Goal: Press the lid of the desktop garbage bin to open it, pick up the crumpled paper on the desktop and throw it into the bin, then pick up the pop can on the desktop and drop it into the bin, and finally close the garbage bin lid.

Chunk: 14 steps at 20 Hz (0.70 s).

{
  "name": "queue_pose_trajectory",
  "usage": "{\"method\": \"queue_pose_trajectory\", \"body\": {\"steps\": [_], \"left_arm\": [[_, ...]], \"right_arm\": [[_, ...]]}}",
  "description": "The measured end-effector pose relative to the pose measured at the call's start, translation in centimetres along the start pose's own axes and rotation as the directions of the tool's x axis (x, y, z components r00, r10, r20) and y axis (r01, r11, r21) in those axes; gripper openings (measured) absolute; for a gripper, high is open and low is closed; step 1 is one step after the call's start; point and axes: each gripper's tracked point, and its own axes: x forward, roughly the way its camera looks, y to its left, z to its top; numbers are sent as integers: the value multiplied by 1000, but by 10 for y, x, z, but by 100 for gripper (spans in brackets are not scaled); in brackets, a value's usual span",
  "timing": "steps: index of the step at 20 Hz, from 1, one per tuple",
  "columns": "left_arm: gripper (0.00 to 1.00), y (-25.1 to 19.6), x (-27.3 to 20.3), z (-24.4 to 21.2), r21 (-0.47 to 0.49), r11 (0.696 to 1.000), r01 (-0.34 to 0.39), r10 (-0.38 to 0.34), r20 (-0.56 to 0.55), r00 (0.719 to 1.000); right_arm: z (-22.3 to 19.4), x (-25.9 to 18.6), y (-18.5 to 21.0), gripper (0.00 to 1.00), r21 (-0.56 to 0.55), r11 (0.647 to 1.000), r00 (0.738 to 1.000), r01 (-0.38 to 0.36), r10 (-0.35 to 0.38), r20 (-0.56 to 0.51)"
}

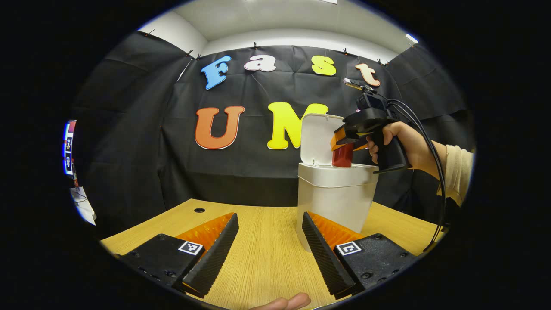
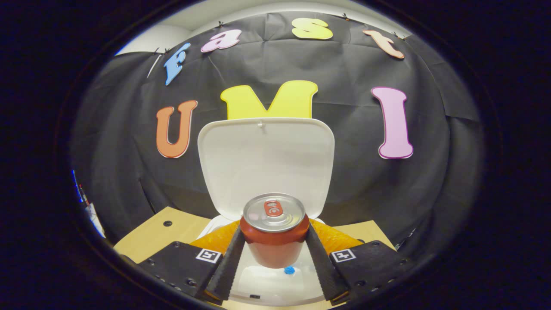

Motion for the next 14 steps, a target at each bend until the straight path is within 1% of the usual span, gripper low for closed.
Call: {"method": "queue_pose_trajectory", "body": {"steps": [2, 5, 9, 11, 14], "left_arm": [[96, 1, -2, 4, 6, 1000, -3, 3, 8, 1000], [96, -2, -6, 7, 18, 1000, 5, -5, 19, 1000], [96, -4, -9, 11, 5, 1000, 15, -15, 27, 1000], [96, -5, -10, 10, -11, 1000, 22, -22, 20, 1000], [96, 0, -9, 11, -9, 1000, 13, -13, 16, 1000]], "right_arm": [[-2, -1, 3, 77, -3, 1000, 1000, -4, 4, -11], [6, -12, 4, 79, 3, 1000, 1000, -7, 7, 6], [25, -28, 6, 80, 29, 999, 999, -22, 21, 35], [35, -36, 5, 85, 32, 999, 998, -25, 23, 51], [57, -48, 5, 85, 42, 998, 996, -37, 33, 87]]}}
